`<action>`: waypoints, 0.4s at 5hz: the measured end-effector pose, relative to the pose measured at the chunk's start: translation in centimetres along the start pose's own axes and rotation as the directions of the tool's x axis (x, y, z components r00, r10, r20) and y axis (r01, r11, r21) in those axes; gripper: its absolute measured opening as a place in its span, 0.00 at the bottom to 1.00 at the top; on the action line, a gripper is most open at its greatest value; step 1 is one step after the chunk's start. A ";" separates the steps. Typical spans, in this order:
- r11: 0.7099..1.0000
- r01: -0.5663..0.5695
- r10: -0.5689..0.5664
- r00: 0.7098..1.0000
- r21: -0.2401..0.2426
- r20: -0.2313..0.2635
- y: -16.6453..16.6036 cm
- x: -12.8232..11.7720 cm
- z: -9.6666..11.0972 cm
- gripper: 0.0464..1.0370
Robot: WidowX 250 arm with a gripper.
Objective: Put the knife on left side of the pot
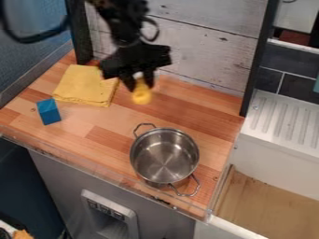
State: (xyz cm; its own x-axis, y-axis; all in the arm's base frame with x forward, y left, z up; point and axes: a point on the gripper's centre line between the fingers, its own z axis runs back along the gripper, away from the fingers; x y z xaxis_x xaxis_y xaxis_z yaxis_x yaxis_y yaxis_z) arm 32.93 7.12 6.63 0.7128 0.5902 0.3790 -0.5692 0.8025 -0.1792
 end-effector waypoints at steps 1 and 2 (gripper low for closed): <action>1.000 -0.019 0.019 0.999 0.021 -0.028 3.3 -0.6 -0.1 0.28; 0.999 -0.021 0.022 0.998 0.026 -0.053 4.9 -1.5 -0.5 0.28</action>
State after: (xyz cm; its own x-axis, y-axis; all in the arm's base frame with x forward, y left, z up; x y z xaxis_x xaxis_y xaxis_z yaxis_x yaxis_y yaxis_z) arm 29.30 10.24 4.69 0.7205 0.6119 0.3263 -0.5944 0.7873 -0.1638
